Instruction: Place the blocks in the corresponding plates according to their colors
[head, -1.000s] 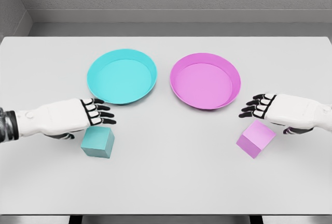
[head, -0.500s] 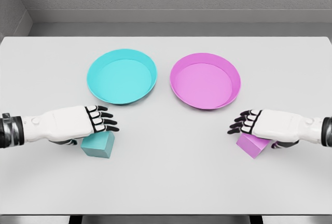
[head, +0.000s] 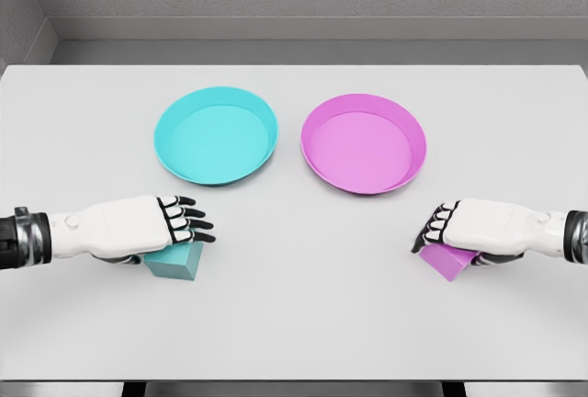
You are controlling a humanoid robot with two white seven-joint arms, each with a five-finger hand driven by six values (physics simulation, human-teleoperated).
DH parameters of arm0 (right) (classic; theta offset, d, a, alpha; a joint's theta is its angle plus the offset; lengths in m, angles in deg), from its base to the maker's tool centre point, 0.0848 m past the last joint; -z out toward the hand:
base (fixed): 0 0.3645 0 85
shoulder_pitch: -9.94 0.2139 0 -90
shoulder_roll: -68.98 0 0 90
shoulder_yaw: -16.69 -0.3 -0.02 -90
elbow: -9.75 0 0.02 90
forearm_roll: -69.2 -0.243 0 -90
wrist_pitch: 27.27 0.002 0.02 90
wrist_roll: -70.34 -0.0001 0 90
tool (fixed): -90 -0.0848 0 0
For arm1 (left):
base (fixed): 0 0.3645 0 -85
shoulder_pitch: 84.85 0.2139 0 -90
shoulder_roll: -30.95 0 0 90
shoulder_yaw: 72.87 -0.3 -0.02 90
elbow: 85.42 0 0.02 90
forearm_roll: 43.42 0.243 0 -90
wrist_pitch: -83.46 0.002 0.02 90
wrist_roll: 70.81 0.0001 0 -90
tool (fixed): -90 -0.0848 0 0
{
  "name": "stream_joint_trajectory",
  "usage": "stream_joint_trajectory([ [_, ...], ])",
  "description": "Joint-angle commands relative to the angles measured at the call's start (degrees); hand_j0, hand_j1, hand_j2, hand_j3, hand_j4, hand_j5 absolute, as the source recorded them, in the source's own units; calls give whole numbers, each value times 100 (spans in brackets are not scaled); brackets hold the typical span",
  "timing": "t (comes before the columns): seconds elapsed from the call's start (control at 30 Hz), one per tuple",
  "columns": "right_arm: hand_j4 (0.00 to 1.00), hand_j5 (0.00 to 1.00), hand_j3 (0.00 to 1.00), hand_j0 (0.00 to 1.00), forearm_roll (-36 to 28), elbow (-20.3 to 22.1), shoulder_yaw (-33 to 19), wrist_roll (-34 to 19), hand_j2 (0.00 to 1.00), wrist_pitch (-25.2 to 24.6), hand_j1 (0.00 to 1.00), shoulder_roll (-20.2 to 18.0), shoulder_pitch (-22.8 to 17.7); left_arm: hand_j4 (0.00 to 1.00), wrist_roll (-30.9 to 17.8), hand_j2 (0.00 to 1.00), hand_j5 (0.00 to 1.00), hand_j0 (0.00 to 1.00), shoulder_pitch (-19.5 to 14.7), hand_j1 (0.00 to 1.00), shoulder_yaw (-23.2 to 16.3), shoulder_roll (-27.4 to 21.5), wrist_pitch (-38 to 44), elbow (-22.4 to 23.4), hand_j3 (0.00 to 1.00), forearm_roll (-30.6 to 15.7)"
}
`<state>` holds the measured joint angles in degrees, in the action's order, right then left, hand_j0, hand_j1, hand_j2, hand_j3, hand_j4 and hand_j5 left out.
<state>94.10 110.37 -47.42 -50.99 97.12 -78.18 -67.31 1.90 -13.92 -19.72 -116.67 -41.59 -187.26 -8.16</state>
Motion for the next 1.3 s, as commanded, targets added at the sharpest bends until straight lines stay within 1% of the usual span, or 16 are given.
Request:
stream_joint_trajectory([
  [0.0, 63, 63, 63, 63, 121, -7, 13, -92, 63, 61, 63, -6, 0, 100, -29, 100, 100, 100, 9, 100, 2, -4, 5, -3, 100, 25],
  [0.1, 63, 63, 63, 63, 112, -7, 4, -84, 63, 61, 63, -6, 88, 100, -29, 100, 100, 100, 9, 100, 2, 5, 5, -3, 100, 96],
  [0.17, 63, 63, 63, 63, 95, -7, -5, -84, 63, 61, 63, -6, 228, 100, -29, 100, 100, 100, 9, 100, 2, 14, 5, -3, 100, 96],
  [0.23, 61, 61, 61, 61, 86, -7, -22, -84, 61, 61, 61, -6, 281, 100, 15, 100, 100, 100, 9, 100, 2, 14, 5, -3, 100, 96],
  [0.4, 61, 61, 61, 61, 68, -7, -84, -84, 61, 61, 61, -6, 439, 100, 59, 100, 100, 100, -26, 100, 11, -39, 5, -3, 100, 78],
  [0.57, 61, 61, 61, 61, 59, -7, -84, -84, 61, 61, 61, 29, 527, 76, 59, 76, 76, 76, -53, 76, 11, -39, 5, -3, 76, 69],
  [0.63, 60, 60, 60, 60, 51, -7, -84, -84, 60, 61, 60, 38, 650, 68, 51, 68, 68, 68, -53, 68, 11, -39, 5, -3, 68, 60],
  [0.7, 60, 60, 60, 60, 51, -7, -84, -84, 60, 61, 60, 38, 712, 64, 51, 64, 64, 64, -62, 64, 11, -39, 5, -12, 64, 60],
  [0.77, 60, 60, 60, 60, 42, -7, -92, -75, 60, 61, 60, 38, 765, 61, 51, 61, 61, 61, -62, 61, 11, -47, 5, -3, 61, 60],
  [0.8, 60, 60, 60, 60, 7, -7, -93, -83, 60, 61, 60, 29, 870, 60, 51, 60, 60, 60, -70, 60, 11, -47, 5, -3, 60, 60],
  [0.87, 60, 60, 60, 60, -64, -7, -101, -84, 60, 61, 60, 29, 888, 55, 51, 55, 55, 55, -97, 55, 11, -47, 5, -3, 55, 43],
  [1.03, 60, 60, 60, 60, -64, -16, -101, -84, 60, 61, 60, 38, 1011, 53, 51, 53, 53, 53, -150, 53, 20, -56, 5, 6, 53, -27],
  [1.13, 60, 60, 60, 60, -64, -16, -101, -84, 60, 61, 60, 47, 1081, 52, 33, 52, 52, 52, -246, 52, 29, -83, 5, 15, 52, -115],
  [1.2, 60, 60, 60, 60, -64, -16, -101, -84, 60, 61, 60, 47, 1107, 46, 33, 46, 46, 46, -308, 46, 37, -83, 5, 15, 46, -115],
  [1.27, 60, 60, 60, 60, -64, -16, -101, -84, 60, -108, 60, 117, 1142, 46, 51, 46, 46, 46, -387, 46, 37, -65, 5, 15, 46, -194],
])
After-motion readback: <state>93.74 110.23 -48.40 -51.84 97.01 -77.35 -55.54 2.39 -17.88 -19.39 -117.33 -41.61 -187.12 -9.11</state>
